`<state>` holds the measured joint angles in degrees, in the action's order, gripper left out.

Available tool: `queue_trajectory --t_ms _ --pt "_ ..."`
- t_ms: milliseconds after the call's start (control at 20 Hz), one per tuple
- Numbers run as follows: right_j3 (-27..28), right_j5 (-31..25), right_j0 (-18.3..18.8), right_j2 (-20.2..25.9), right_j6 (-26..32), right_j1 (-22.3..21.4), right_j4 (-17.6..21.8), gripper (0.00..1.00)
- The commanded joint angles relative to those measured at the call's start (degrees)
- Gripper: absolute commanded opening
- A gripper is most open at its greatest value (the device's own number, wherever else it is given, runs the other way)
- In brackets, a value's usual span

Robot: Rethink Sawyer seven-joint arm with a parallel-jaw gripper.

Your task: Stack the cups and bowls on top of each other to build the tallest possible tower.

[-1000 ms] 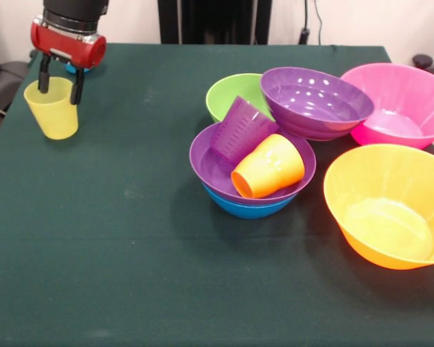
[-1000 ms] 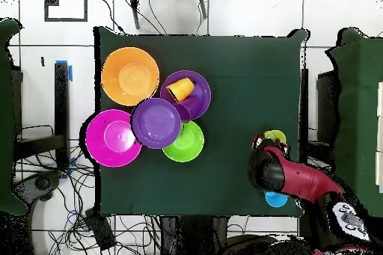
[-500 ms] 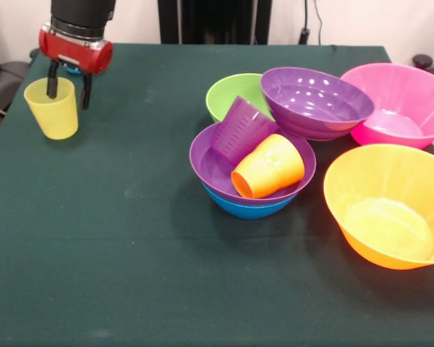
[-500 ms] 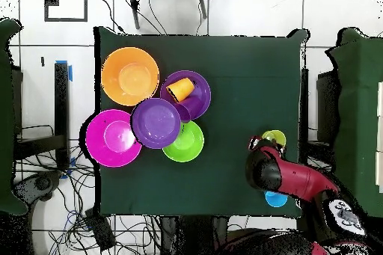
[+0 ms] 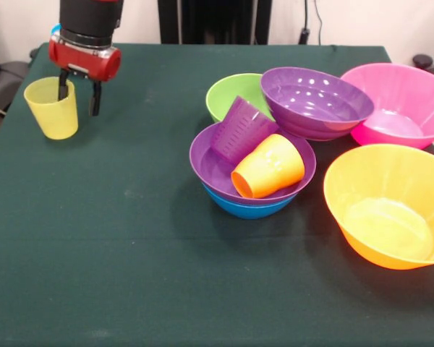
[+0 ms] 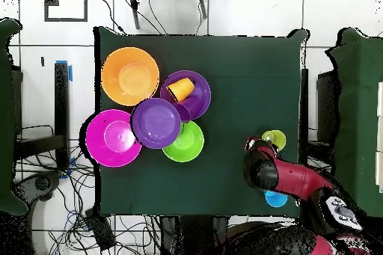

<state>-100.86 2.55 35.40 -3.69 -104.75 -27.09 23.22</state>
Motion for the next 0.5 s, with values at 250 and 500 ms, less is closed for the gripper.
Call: queue_trajectory --t_ms 250,500 --pt "2.6 0.7 0.2 7.9 -4.1 5.6 2.2 1.00" --pt "2.8 1.7 0.6 8.4 -4.0 5.9 2.7 1.00"
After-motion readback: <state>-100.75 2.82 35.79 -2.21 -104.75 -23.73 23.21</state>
